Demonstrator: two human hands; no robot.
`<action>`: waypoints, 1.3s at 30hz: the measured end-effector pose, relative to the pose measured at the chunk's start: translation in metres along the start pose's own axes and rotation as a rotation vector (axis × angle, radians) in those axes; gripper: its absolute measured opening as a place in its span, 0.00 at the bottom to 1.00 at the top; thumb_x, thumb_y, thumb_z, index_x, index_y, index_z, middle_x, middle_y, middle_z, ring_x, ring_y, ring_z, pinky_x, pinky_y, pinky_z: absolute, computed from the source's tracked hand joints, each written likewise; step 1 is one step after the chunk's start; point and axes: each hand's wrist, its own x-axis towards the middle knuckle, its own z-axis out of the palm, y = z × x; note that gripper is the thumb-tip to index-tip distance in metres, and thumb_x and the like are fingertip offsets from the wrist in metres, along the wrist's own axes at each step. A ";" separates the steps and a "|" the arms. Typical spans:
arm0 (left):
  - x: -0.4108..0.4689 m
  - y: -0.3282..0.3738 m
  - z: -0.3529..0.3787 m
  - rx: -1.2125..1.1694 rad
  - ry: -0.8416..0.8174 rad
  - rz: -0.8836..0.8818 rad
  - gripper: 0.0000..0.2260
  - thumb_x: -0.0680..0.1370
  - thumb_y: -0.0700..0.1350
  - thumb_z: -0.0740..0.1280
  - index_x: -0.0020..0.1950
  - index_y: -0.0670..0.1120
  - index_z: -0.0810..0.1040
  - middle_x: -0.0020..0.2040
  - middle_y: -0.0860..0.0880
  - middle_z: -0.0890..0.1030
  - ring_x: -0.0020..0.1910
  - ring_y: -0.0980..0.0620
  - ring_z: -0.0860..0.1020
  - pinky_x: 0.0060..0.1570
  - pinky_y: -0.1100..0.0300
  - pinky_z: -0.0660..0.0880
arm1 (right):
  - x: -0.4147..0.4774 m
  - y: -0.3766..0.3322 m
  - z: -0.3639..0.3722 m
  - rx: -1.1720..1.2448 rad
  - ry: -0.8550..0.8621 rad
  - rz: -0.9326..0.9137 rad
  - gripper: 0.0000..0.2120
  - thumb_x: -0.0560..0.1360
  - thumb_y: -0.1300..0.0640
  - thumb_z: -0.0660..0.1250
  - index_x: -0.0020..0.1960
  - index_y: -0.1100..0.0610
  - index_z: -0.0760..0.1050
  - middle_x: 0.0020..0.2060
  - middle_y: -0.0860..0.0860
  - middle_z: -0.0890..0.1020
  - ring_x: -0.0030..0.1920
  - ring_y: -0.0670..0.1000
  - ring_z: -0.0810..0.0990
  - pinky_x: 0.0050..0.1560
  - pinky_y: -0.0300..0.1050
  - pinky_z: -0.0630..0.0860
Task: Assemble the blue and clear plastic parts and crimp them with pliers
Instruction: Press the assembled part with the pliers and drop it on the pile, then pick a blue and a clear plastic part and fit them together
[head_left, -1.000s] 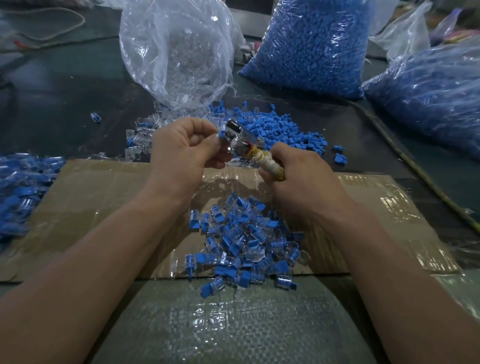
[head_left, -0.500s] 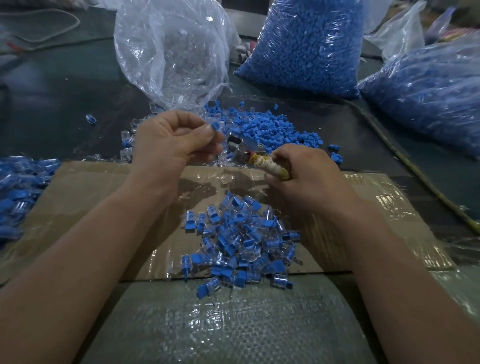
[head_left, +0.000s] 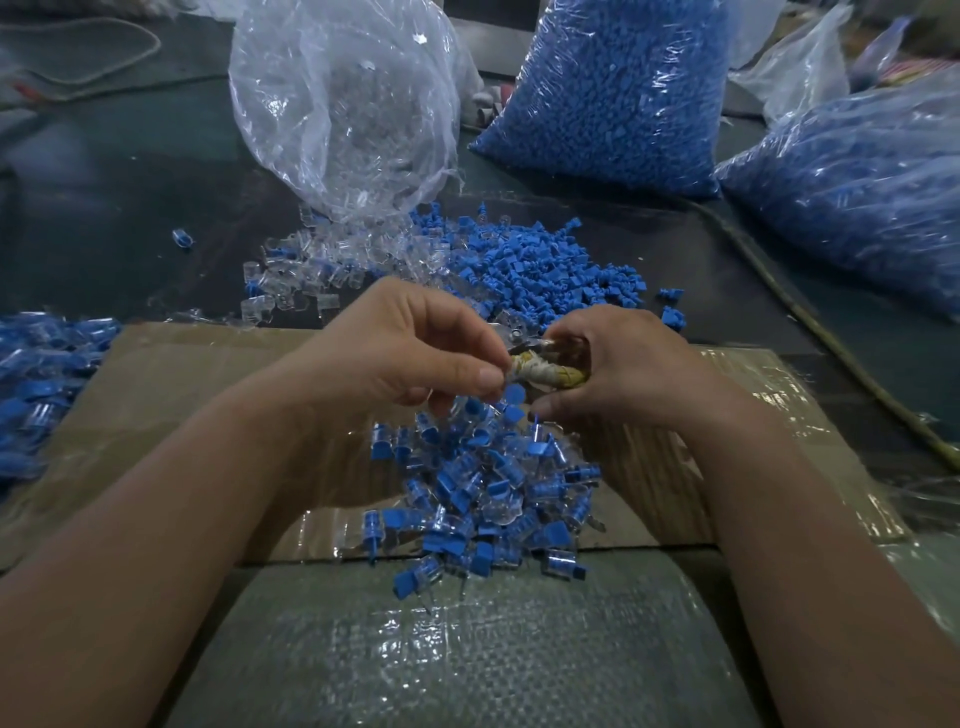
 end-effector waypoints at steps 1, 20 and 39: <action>0.000 0.000 0.000 -0.007 -0.029 -0.006 0.09 0.59 0.46 0.73 0.36 0.45 0.83 0.30 0.48 0.82 0.24 0.57 0.75 0.22 0.69 0.69 | 0.000 0.000 -0.001 -0.001 -0.006 0.001 0.19 0.60 0.42 0.76 0.45 0.46 0.72 0.37 0.40 0.72 0.39 0.39 0.69 0.36 0.40 0.64; -0.002 0.000 0.001 0.023 -0.035 -0.033 0.08 0.58 0.48 0.73 0.34 0.46 0.83 0.26 0.49 0.79 0.22 0.59 0.72 0.21 0.71 0.66 | 0.000 0.006 0.001 -0.030 -0.057 -0.002 0.35 0.60 0.40 0.74 0.63 0.49 0.69 0.48 0.43 0.68 0.48 0.45 0.68 0.46 0.42 0.64; 0.024 -0.038 -0.009 0.915 0.453 -0.034 0.20 0.79 0.46 0.60 0.72 0.54 0.64 0.65 0.50 0.67 0.65 0.53 0.63 0.64 0.58 0.58 | 0.004 0.015 -0.004 0.197 0.438 0.062 0.07 0.75 0.53 0.65 0.48 0.53 0.80 0.33 0.36 0.72 0.36 0.37 0.72 0.37 0.34 0.68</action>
